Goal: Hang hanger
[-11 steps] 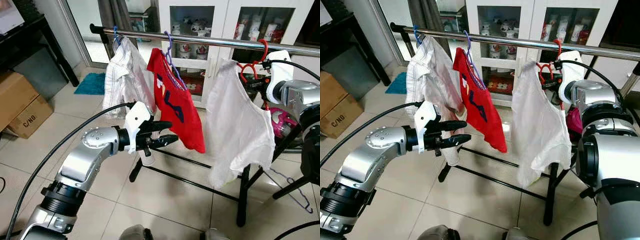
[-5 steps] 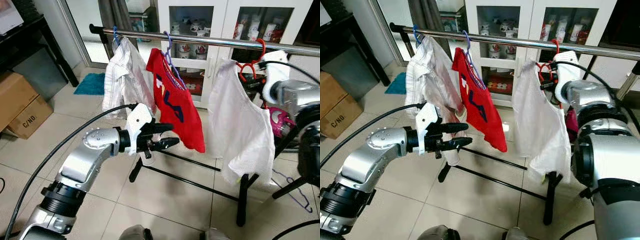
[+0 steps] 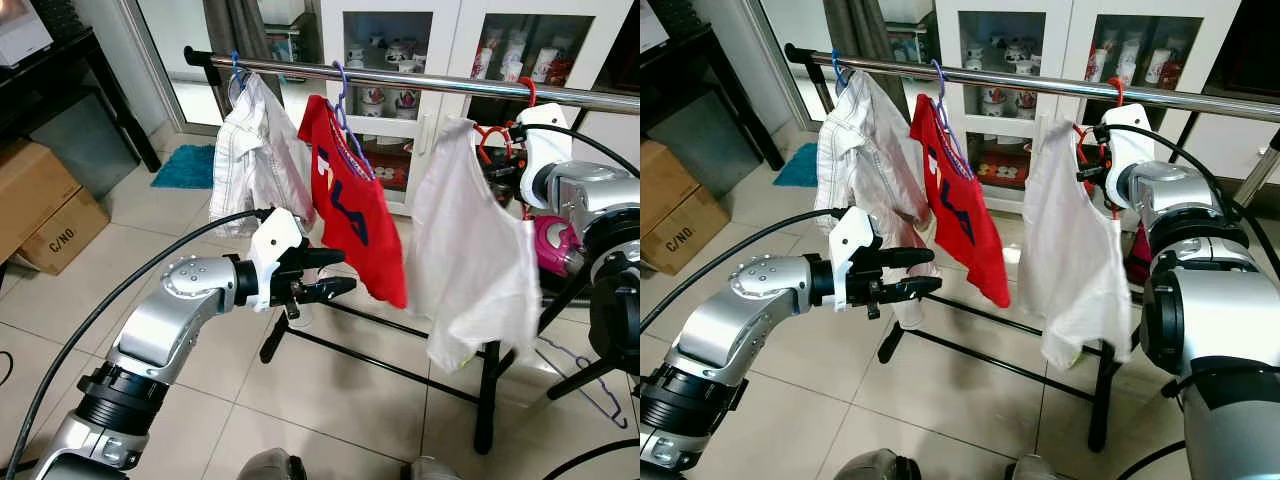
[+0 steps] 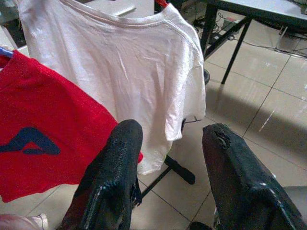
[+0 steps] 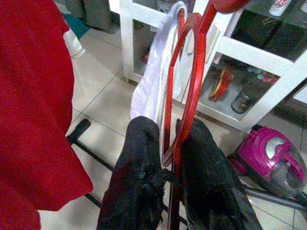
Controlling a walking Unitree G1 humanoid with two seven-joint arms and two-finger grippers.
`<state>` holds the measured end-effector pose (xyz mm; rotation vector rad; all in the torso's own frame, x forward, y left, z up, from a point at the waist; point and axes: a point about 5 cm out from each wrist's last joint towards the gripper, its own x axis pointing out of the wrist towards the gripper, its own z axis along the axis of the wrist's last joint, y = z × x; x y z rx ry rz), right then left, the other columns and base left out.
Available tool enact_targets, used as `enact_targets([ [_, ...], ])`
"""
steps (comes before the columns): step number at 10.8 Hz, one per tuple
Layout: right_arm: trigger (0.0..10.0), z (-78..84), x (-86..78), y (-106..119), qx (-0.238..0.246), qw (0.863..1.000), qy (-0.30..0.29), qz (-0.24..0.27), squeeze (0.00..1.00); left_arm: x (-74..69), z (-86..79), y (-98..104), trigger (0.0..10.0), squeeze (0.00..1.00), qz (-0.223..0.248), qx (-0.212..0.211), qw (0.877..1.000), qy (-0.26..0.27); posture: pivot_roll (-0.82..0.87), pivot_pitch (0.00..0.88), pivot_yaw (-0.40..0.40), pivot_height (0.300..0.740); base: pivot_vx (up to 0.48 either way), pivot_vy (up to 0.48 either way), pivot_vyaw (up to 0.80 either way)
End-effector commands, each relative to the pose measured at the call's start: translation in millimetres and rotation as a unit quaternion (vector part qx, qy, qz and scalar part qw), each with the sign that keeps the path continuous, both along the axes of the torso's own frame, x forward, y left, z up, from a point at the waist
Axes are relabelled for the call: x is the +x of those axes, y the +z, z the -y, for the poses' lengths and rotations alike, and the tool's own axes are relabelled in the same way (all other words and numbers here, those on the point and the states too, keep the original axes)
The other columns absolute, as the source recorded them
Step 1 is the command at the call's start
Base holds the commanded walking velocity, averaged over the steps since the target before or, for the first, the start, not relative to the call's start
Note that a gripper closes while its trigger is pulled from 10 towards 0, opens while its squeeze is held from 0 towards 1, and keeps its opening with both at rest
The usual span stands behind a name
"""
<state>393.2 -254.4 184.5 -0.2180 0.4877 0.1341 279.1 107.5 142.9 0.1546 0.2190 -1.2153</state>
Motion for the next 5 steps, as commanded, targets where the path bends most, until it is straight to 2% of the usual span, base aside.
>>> enact_targets([
  [1,0.0,-2.1,0.9,1.5,0.011,1.0,0.0,-0.001,0.0,-0.6,-1.3,1.8,10.0,0.0,0.005,0.011,1.0,-0.003,-0.07,0.0,0.109,0.74,0.0,0.0,0.0],
  [5,0.0,-2.7,1.6,3.6,0.013,1.0,0.003,0.003,0.0,1.8,-1.8,2.7,10.0,0.0,0.007,0.01,1.0,-0.001,-0.07,0.0,0.112,0.74,0.0,0.0,0.0],
])
